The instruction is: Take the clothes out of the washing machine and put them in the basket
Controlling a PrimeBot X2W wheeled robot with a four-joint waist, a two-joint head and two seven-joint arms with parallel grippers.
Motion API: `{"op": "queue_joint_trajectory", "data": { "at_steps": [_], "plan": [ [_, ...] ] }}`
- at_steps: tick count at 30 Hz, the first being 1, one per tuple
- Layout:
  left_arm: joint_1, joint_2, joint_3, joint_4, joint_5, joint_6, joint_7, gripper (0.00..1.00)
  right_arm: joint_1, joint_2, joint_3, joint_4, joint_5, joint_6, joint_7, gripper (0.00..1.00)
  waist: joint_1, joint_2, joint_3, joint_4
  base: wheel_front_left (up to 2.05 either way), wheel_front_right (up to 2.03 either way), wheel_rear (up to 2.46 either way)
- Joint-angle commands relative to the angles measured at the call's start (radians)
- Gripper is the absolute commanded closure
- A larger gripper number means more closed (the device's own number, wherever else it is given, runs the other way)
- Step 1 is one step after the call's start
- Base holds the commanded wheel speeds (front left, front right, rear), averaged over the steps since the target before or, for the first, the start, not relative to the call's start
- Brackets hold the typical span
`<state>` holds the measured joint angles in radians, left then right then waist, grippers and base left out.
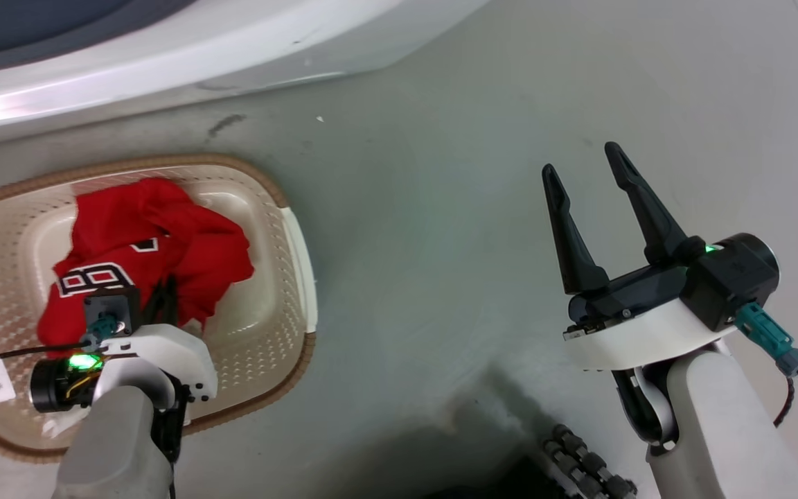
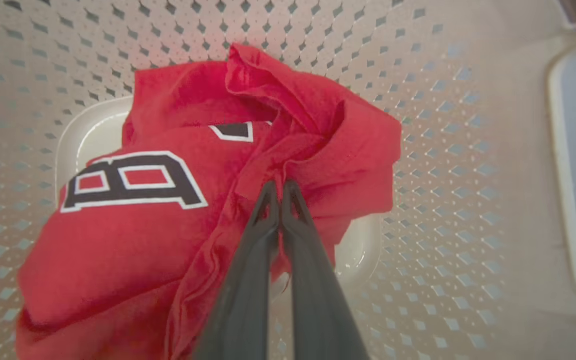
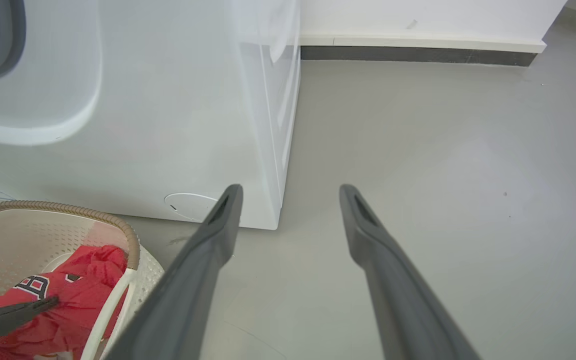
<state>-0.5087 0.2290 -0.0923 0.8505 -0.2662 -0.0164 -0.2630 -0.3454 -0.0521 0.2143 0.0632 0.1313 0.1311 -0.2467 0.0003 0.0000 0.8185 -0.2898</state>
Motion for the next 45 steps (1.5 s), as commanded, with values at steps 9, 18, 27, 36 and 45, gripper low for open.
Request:
{"op": "queue_joint_trajectory", "data": {
  "at_steps": [9, 18, 27, 36, 45],
  "plan": [
    [-0.054, 0.023, 0.013, 0.144, 0.024, 0.0, -0.002, 1.0, -0.035, 0.003, 0.019, 0.039, 0.029, -0.001, -0.019, 0.0, -0.0003, 0.0, 0.035, -0.061, 0.0, 0.0, 0.0],
    [-0.021, -0.057, 0.036, 0.167, 0.004, -0.01, -0.002, 0.0, -0.004, 0.003, -0.022, 0.085, -0.02, -0.001, -0.018, 0.0, -0.0003, 0.0, -0.141, 0.019, 0.0, 0.0, 0.0],
    [0.094, -0.13, 0.07, 0.099, 0.004, -0.035, -0.002, 0.0, 0.1, 0.002, -0.101, 0.103, -0.097, -0.001, 0.007, 0.0, -0.0003, 0.0, -0.4, 0.125, 0.0, 0.0, 0.0],
    [0.207, -0.163, 0.112, -0.13, 0.041, -0.04, -0.002, 0.0, 0.219, 0.002, -0.176, 0.044, -0.133, -0.001, 0.071, 0.0, -0.0003, 0.0, -0.583, 0.201, 0.0, 0.0, 0.0],
    [0.304, -0.173, 0.111, -0.399, 0.1, -0.045, -0.002, 0.0, 0.312, 0.002, -0.217, -0.004, -0.137, -0.001, 0.116, 0.0, -0.0003, 0.0, -0.704, 0.243, 0.0, 0.0, 0.0]
  ]
}}
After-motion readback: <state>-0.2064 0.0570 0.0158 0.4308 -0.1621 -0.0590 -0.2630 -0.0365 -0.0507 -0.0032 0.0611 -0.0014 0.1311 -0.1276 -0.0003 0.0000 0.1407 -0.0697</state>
